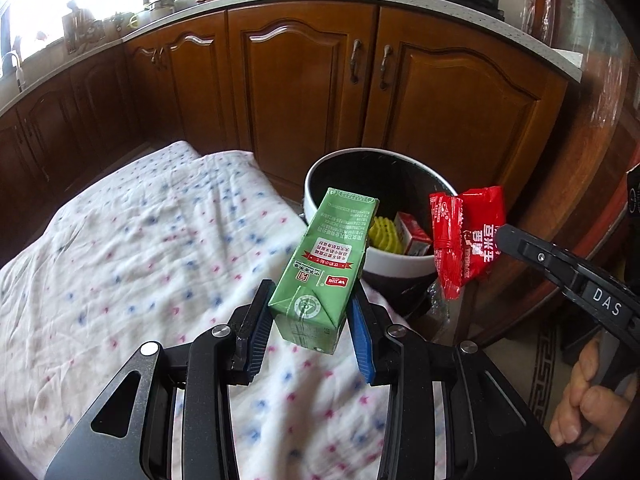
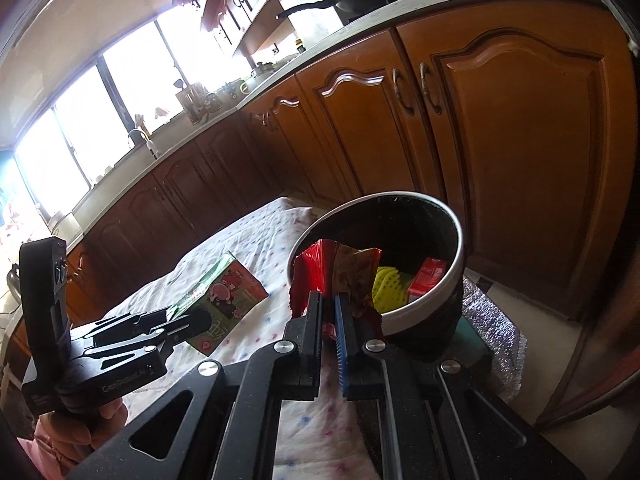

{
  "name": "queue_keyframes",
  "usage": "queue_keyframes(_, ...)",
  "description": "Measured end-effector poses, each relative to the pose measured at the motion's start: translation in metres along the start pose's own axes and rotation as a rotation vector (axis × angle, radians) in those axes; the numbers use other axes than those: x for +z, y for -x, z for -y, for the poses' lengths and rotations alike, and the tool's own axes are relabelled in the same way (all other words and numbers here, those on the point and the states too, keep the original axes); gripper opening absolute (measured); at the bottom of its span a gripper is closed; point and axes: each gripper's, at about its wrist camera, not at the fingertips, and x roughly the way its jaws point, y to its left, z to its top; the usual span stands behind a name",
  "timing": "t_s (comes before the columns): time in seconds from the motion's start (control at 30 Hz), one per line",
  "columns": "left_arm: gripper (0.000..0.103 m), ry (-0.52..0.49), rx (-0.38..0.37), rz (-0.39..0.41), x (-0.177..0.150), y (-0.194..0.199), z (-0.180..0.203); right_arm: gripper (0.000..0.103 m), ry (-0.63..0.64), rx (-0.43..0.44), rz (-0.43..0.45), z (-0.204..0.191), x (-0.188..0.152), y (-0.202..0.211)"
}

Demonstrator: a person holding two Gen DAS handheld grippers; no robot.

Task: Collect trash
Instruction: 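Carry the juice box and red bag over the bin with both tools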

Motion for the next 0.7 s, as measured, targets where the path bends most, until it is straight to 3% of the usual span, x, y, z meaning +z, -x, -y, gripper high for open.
queue_keyframes(0.7, 0.034, -0.050, 0.002, 0.008, 0.046, -0.027, 0.025, 0.006, 0.004, -0.033, 0.009, 0.015, 0.026, -0.011)
